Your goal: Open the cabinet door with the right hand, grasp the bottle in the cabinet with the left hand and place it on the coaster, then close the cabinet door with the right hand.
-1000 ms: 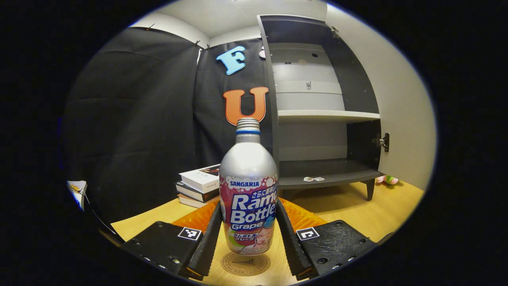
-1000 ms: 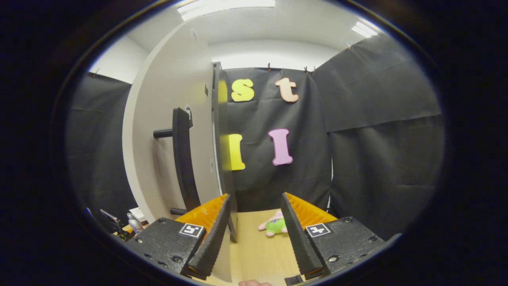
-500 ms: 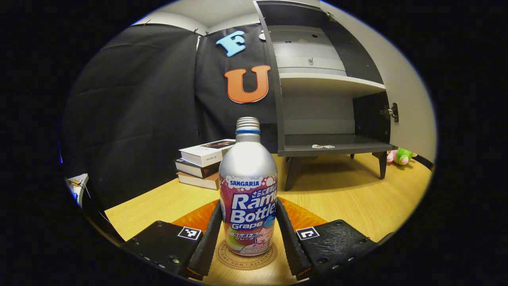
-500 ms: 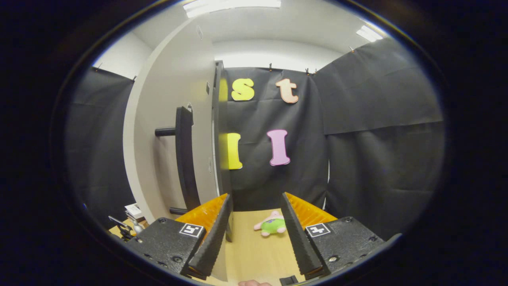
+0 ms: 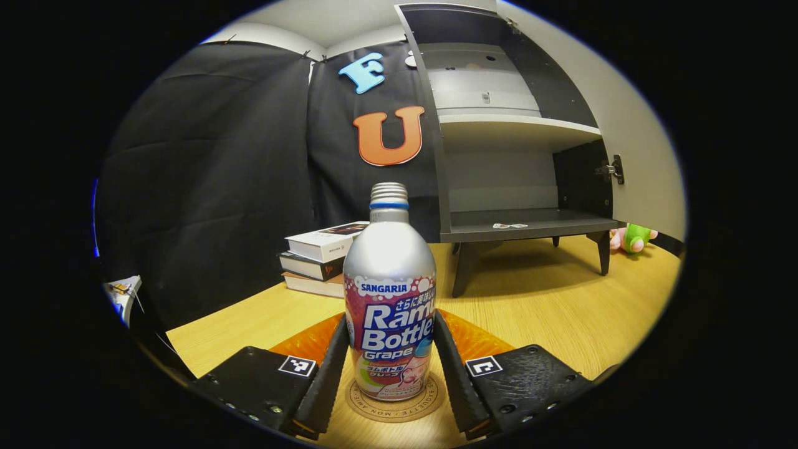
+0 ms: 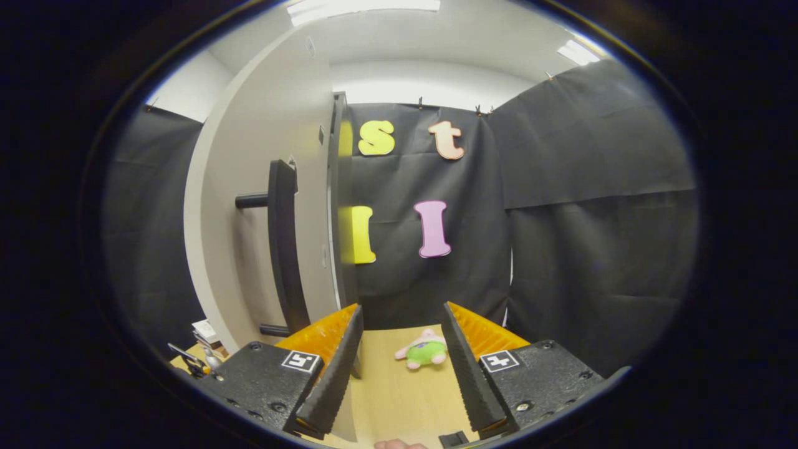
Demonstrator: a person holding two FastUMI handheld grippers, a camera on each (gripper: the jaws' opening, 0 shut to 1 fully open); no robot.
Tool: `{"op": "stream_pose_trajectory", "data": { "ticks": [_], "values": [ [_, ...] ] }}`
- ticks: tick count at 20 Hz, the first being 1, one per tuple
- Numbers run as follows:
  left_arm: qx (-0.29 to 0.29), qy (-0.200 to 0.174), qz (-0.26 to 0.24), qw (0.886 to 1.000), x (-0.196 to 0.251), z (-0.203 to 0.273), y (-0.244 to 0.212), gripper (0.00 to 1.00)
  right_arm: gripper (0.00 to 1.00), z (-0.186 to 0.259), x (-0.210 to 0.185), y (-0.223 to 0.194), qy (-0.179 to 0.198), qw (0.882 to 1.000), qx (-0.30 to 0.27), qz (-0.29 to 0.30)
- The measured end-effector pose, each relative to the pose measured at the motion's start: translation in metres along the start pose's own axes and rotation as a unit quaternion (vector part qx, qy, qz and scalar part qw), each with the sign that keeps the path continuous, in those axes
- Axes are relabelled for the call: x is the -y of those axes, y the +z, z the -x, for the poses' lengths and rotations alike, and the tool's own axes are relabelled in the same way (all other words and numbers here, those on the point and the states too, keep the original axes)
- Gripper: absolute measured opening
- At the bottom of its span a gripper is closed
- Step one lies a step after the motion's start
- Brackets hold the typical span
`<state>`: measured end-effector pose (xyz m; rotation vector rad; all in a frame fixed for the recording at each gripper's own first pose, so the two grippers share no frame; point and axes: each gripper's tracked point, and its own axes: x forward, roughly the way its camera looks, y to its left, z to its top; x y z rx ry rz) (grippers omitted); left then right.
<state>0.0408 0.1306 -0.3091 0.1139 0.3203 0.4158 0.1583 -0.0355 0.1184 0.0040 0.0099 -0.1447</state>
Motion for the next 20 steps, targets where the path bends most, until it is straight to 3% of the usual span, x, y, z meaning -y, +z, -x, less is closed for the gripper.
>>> {"op": "stream_pose_trajectory", "data": {
  "ticks": [19,20],
  "values": [
    [-0.030,-0.024,0.010,0.999,0.001,0.014,-0.016,0.80,0.79,0.000,0.001,0.000,-0.006,1.000,0.005,-0.006],
    [-0.035,-0.031,0.015,0.999,0.004,0.014,-0.019,0.72,0.79,0.000,0.002,0.000,-0.007,1.000,0.006,-0.006]
  ]
}}
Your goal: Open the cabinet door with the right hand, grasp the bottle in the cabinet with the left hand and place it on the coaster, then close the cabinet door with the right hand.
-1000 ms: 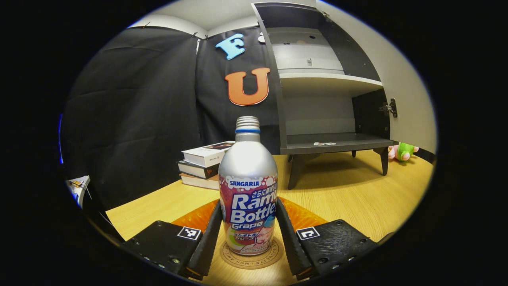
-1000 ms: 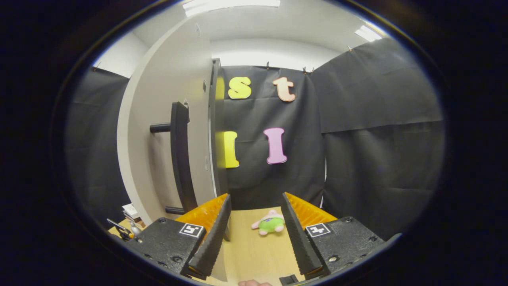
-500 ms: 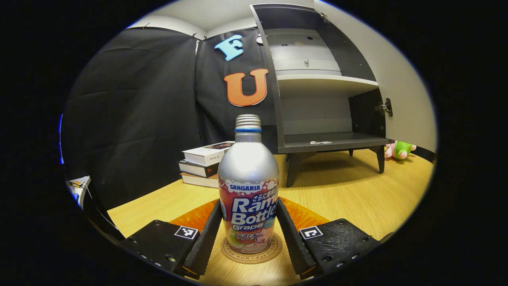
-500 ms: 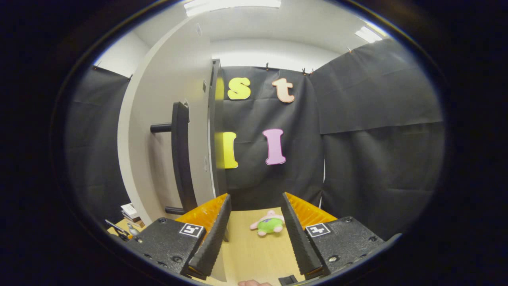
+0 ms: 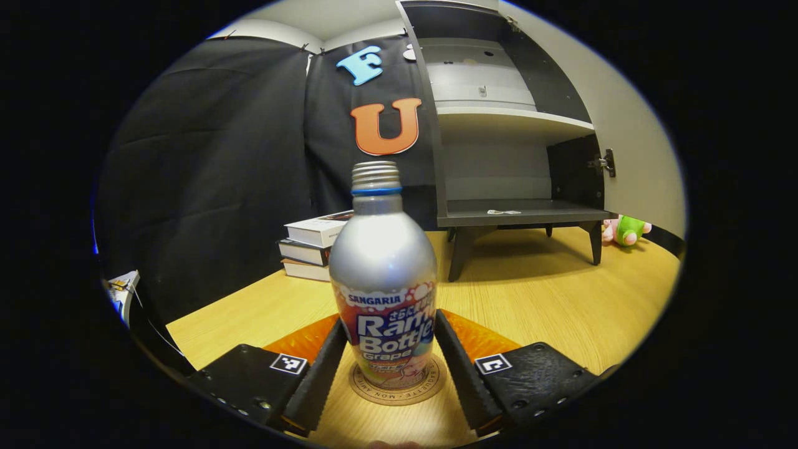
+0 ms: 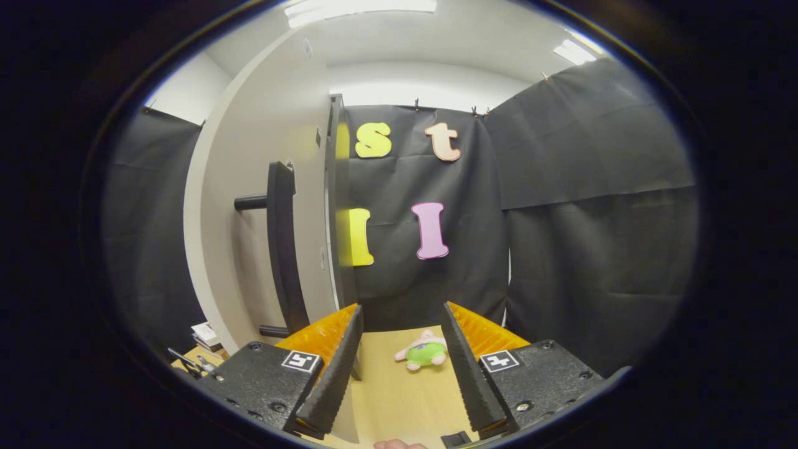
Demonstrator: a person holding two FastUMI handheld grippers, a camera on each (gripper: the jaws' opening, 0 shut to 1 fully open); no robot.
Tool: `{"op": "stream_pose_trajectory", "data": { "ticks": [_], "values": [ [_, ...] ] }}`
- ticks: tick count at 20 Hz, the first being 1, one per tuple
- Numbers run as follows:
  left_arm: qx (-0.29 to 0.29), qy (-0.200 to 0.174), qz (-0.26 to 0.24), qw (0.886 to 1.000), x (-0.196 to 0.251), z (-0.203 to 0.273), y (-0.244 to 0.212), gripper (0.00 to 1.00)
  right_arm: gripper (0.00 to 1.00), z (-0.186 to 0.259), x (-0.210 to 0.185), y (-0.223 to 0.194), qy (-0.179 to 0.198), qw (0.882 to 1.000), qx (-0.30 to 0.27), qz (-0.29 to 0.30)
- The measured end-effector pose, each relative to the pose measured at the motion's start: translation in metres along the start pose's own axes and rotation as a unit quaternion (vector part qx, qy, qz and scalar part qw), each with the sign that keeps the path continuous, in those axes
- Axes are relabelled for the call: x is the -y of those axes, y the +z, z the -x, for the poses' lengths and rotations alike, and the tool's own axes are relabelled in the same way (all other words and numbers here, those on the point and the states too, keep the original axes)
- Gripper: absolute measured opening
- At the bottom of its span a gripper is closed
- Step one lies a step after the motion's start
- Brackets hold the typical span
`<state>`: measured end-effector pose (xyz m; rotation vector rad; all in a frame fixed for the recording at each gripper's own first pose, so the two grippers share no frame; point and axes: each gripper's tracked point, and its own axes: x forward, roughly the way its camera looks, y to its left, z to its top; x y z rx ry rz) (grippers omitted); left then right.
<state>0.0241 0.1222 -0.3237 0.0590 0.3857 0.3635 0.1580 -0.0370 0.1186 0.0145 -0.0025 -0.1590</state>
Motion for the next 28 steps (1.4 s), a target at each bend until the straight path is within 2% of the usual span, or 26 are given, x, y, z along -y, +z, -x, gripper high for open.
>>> {"op": "stream_pose_trajectory", "data": {
  "ticks": [1,3,5,8,11,13,14,16,18,22,26,28],
  "values": [
    [-0.001,0.001,0.000,1.000,0.000,0.004,0.001,1.00,0.79,0.000,0.000,0.001,-0.001,1.000,0.001,0.002],
    [0.008,0.005,-0.006,1.000,-0.005,0.008,0.007,0.96,0.79,0.000,-0.001,0.001,-0.003,1.000,0.003,0.007],
    [0.024,-0.002,-0.005,1.000,-0.003,0.014,0.018,0.96,0.79,0.001,0.000,0.001,-0.004,1.000,0.004,0.008],
    [0.049,0.009,-0.008,0.999,-0.013,0.027,0.042,0.96,0.79,0.000,0.000,0.001,-0.002,1.000,0.004,0.001],
    [0.085,0.024,-0.011,0.996,-0.026,0.044,0.084,0.96,0.79,-0.001,-0.001,0.001,0.001,1.000,0.006,-0.002],
    [0.118,0.008,0.000,0.993,-0.024,0.060,0.125,1.00,0.79,-0.001,-0.001,0.003,0.003,1.000,0.010,-0.004],
    [0.133,0.000,0.002,0.991,-0.024,0.067,0.145,0.96,0.79,-0.001,-0.001,0.004,0.005,1.000,0.011,-0.006],
    [0.156,-0.013,0.001,0.988,-0.020,0.079,0.186,0.96,0.79,-0.002,-0.002,0.006,0.009,1.000,0.017,-0.013],
    [0.156,-0.035,0.007,0.987,-0.011,0.087,0.214,0.96,0.79,-0.003,-0.002,0.005,0.013,1.000,0.018,-0.021],
    [0.141,-0.035,0.008,0.989,-0.010,0.098,0.259,0.96,0.79,-0.004,-0.003,0.004,0.022,0.999,0.018,-0.037],
    [0.125,-0.047,0.004,0.991,-0.005,0.109,0.286,0.96,0.79,-0.005,-0.009,0.006,0.027,0.999,0.029,-0.036],
    [0.144,-0.046,-0.002,0.989,-0.005,0.116,0.302,0.96,0.74,-0.004,-0.010,0.008,0.024,0.999,0.037,-0.022]
  ]
}}
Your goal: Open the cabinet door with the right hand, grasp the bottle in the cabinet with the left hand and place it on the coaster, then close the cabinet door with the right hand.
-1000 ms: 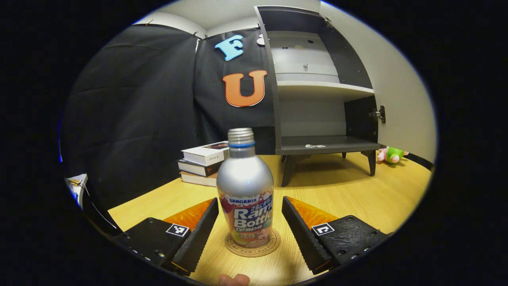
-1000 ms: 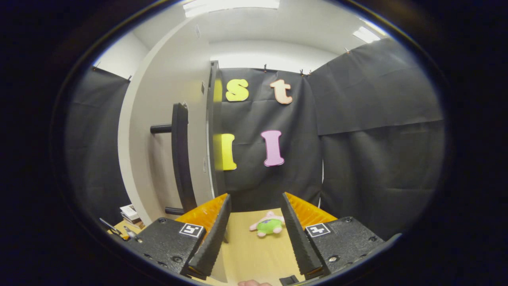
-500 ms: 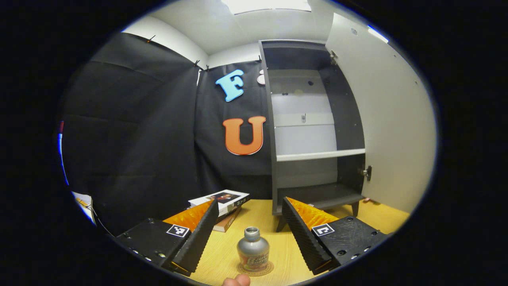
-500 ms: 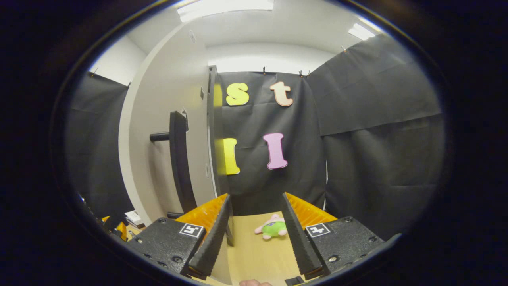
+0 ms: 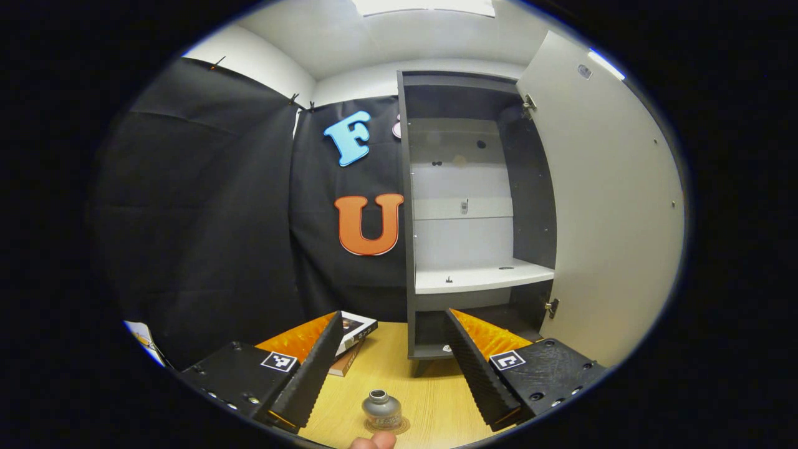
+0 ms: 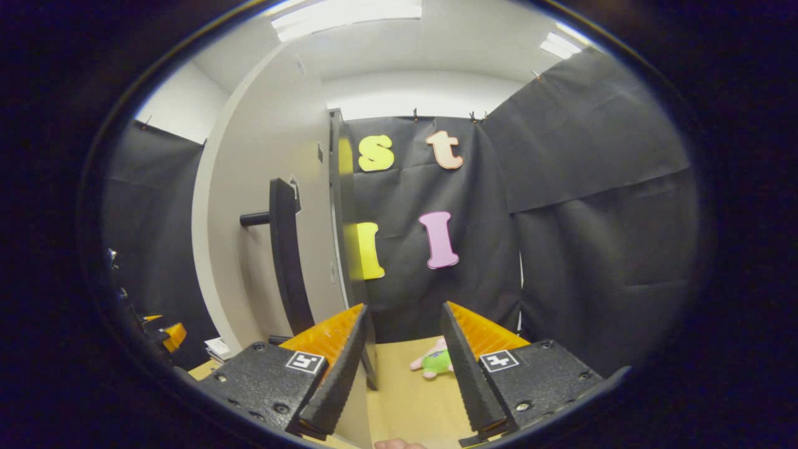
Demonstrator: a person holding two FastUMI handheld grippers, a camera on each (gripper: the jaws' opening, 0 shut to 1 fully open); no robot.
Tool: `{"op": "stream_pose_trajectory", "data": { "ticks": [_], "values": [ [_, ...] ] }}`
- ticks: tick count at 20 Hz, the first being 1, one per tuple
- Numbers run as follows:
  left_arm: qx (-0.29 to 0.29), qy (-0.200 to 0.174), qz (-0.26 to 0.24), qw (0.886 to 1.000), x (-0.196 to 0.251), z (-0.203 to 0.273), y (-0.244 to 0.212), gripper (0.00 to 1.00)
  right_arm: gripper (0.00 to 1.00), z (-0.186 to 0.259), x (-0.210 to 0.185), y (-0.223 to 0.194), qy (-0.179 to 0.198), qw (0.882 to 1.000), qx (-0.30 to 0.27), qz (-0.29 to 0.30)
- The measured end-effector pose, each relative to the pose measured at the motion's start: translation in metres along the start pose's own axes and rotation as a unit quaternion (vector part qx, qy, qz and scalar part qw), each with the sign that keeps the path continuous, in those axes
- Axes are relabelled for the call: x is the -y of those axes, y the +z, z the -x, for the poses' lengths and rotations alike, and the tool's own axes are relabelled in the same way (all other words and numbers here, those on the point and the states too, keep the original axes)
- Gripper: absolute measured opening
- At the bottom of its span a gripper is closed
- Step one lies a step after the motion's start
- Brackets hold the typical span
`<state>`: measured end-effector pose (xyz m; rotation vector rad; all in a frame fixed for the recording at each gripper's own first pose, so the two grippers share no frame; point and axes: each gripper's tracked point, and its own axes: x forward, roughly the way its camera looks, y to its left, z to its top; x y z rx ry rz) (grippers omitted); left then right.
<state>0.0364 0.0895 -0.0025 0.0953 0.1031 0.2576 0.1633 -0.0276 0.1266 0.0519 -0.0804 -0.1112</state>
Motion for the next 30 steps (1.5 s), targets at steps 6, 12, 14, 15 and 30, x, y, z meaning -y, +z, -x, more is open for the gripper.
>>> {"op": "stream_pose_trajectory", "data": {
  "ticks": [6,12,14,15,30],
  "values": [
    [0.018,-0.017,-0.012,1.000,0.012,0.011,0.008,0.96,0.76,0.001,-0.034,-0.006,0.054,0.998,-0.011,-0.004],
    [0.010,-0.020,-0.015,1.000,0.011,0.017,0.002,0.96,0.76,0.003,-0.105,-0.017,0.153,0.987,-0.030,-0.028],
    [0.010,-0.017,-0.013,1.000,0.009,0.020,0.002,0.96,0.76,0.002,-0.125,-0.018,0.175,0.984,-0.030,-0.017],
    [0.008,-0.016,-0.012,1.000,0.007,0.020,0.000,0.96,0.76,0.001,-0.135,-0.019,0.185,0.982,-0.030,-0.011],
    [-0.006,0.035,-0.006,0.999,-0.034,0.030,-0.016,0.96,0.77,-0.060,-0.308,-0.056,0.315,0.947,-0.057,0.002]
  ]
}}
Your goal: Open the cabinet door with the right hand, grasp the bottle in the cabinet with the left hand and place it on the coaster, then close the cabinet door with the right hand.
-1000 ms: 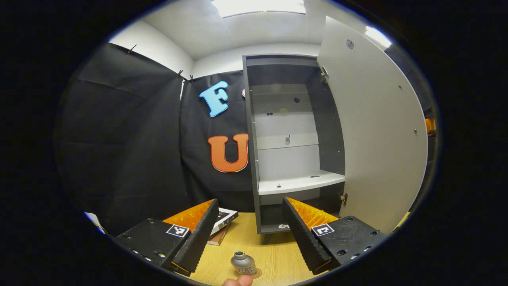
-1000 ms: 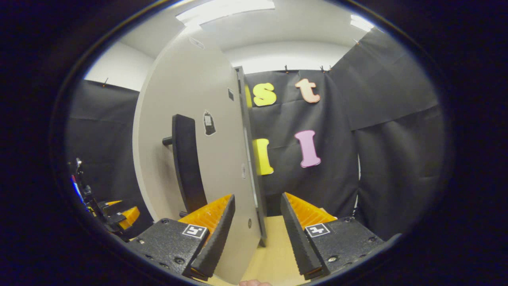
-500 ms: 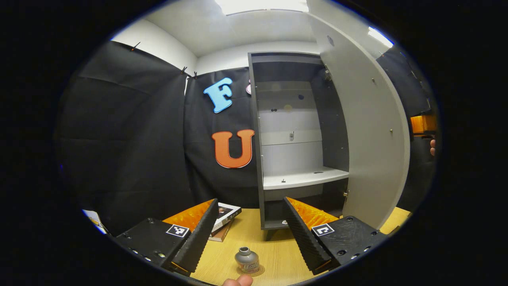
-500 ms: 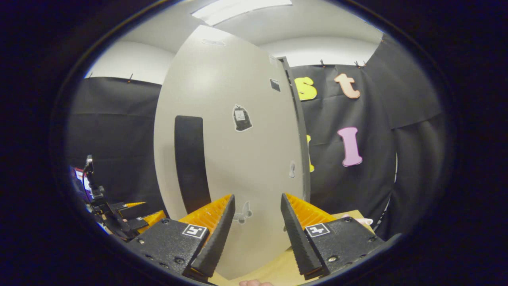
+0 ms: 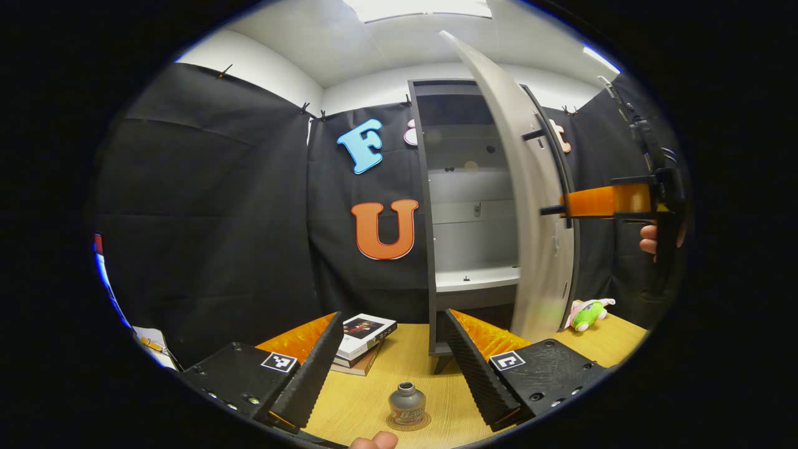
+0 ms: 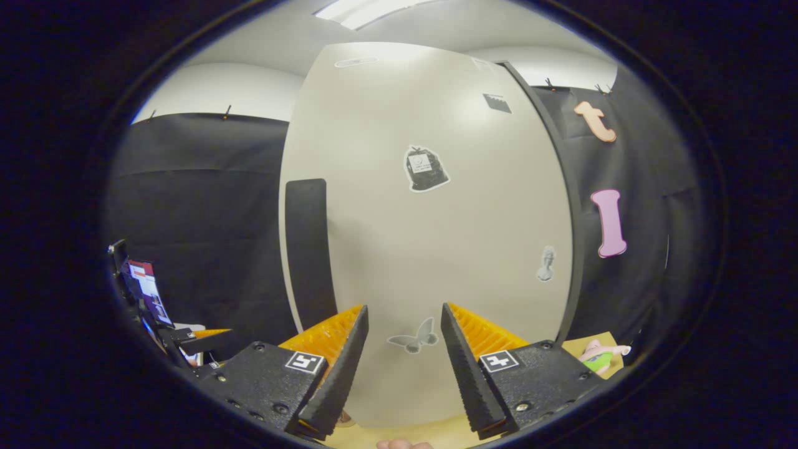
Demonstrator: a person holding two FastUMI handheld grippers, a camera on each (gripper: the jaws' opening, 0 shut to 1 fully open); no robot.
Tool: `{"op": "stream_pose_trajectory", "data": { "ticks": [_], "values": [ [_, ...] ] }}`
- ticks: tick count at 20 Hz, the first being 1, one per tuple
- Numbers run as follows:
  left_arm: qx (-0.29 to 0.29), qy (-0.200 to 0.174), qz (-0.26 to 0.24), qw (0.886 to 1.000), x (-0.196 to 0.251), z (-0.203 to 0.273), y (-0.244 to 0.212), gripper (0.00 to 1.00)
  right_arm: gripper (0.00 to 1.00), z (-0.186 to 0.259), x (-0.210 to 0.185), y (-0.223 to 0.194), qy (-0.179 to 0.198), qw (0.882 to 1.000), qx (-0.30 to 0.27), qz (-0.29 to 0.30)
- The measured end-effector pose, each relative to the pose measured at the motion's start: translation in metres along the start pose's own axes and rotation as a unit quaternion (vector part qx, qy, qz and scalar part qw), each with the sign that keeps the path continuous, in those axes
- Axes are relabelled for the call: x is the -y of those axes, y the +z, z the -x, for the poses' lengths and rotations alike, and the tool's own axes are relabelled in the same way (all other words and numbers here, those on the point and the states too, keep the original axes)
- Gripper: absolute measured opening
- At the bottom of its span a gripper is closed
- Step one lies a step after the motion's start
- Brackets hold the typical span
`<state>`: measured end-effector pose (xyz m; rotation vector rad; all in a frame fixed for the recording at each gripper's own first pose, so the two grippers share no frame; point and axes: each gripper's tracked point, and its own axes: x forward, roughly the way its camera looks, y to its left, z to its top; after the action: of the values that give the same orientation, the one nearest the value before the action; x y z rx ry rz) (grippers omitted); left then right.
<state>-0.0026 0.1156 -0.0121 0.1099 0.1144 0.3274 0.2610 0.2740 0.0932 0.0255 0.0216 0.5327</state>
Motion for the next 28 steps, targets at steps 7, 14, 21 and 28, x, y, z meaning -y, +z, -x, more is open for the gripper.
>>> {"op": "stream_pose_trajectory", "data": {
  "ticks": [7,14,21,28],
  "values": [
    [0.001,0.009,0.004,1.000,-0.002,0.005,-0.008,0.96,0.77,-0.039,-0.003,-0.006,-0.027,0.999,0.016,0.005],
    [0.016,-0.005,0.007,1.000,0.009,0.014,0.005,0.96,0.77,0.042,0.026,-0.008,-0.091,0.995,0.032,0.018],
    [0.027,-0.048,0.023,0.998,0.040,0.023,0.005,0.96,0.77,0.184,0.104,-0.024,-0.233,0.971,0.026,0.037],
    [0.041,-0.081,0.029,0.995,0.068,0.035,-0.001,0.96,0.75,0.278,0.153,-0.076,-0.345,0.938,-0.011,0.040]
  ]
}}
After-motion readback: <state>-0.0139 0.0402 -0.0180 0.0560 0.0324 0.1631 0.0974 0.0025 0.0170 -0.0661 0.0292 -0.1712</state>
